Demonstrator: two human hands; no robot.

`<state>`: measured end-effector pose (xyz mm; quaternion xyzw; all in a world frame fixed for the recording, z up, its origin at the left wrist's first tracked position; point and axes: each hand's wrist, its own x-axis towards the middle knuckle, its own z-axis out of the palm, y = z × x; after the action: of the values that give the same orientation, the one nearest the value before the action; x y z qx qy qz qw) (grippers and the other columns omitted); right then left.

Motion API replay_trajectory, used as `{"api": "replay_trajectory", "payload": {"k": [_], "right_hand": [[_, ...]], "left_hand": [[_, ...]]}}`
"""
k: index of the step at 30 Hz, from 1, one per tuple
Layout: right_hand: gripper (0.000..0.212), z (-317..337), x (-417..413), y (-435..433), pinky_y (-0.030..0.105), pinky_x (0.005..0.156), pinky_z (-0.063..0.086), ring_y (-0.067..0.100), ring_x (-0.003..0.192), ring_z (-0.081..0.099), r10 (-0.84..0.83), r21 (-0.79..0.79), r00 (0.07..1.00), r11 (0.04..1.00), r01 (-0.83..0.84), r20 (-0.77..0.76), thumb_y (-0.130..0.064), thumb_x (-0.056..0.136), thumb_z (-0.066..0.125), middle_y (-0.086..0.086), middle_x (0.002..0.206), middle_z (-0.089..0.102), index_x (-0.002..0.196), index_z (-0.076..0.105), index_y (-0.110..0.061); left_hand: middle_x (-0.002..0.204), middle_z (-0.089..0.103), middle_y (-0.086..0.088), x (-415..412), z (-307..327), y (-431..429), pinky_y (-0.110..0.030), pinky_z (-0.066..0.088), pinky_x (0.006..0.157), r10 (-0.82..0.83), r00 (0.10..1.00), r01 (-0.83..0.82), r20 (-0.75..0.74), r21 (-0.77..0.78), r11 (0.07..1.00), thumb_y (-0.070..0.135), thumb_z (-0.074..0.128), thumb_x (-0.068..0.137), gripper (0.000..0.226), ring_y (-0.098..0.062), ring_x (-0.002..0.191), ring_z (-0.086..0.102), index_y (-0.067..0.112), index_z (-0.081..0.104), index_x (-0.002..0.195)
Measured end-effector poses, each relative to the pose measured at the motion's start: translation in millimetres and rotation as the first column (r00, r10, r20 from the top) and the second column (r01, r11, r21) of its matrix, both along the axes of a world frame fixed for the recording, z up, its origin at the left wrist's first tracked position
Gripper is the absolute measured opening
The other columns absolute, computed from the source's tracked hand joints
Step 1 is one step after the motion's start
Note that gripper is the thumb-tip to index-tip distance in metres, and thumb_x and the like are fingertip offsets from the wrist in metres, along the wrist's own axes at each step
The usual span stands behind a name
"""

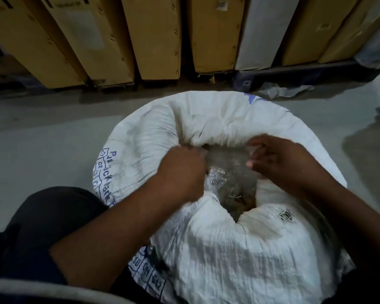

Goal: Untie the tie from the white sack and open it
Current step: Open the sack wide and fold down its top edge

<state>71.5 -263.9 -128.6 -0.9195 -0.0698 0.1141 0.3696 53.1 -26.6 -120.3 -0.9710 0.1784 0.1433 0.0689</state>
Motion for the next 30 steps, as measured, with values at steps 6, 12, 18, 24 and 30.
{"api": "replay_trajectory", "payload": {"k": [6,12,18,24,30], "right_hand": [[0.090,-9.7,30.8,-11.2,0.045,0.115,0.044,0.014,0.140,0.048,-0.108,0.009,0.960,0.994,0.109,0.259,-0.026,0.080,0.086,-0.006,0.152,0.050,0.155,0.036,-0.031],[0.119,-11.1,37.1,-24.8,0.020,0.115,0.025,0.001,0.144,0.032,-0.137,-0.147,0.963,0.974,0.173,0.231,-0.068,0.065,0.082,-0.005,0.164,0.037,0.160,0.021,-0.032],[0.148,-46.6,16.1,-28.4,0.064,0.124,-0.009,0.032,0.159,-0.017,-0.049,-0.589,0.996,0.808,-0.003,-0.073,-0.099,0.048,0.057,0.003,0.173,-0.017,0.152,-0.034,-0.047],[0.123,-32.6,21.0,-65.0,0.055,0.120,0.033,0.033,0.148,0.036,-0.134,-0.585,0.963,0.772,0.249,0.233,-0.095,0.056,0.057,0.008,0.163,0.036,0.157,0.028,-0.031],[0.126,-16.9,21.0,-47.9,0.052,0.118,0.035,0.032,0.148,0.036,-0.159,-0.559,0.975,0.800,0.218,0.152,-0.081,0.054,0.064,0.011,0.162,0.034,0.160,0.026,-0.023]], "left_hand": [[0.120,0.065,0.003,-35.8,3.0,-8.8,-0.039,0.047,0.098,-0.130,0.865,0.279,-0.485,0.247,0.928,0.035,0.066,0.094,0.031,-0.022,0.119,0.063,0.027,0.067,0.123],[0.142,0.063,-0.006,-4.4,-7.9,12.7,-0.033,0.051,0.104,0.154,0.829,-0.078,-0.537,0.162,0.984,0.056,0.072,0.089,0.074,-0.024,0.127,0.062,0.017,0.053,0.150],[0.149,0.059,-0.007,29.7,-32.4,41.1,-0.033,0.045,0.109,0.353,0.836,-0.354,-0.420,0.077,0.932,0.078,0.067,0.080,0.103,-0.025,0.130,0.059,0.014,0.042,0.156],[0.169,0.033,-0.006,44.5,-38.5,67.7,-0.047,0.022,0.128,0.400,0.891,-0.420,-0.217,-0.053,0.906,0.080,0.052,0.089,0.095,-0.029,0.155,0.032,0.027,0.030,0.164],[0.158,0.051,-0.008,55.0,15.5,71.0,-0.035,0.035,0.119,0.297,0.933,-0.276,-0.204,0.125,0.953,0.065,0.063,0.093,0.079,-0.026,0.143,0.048,0.021,0.045,0.157]]}}
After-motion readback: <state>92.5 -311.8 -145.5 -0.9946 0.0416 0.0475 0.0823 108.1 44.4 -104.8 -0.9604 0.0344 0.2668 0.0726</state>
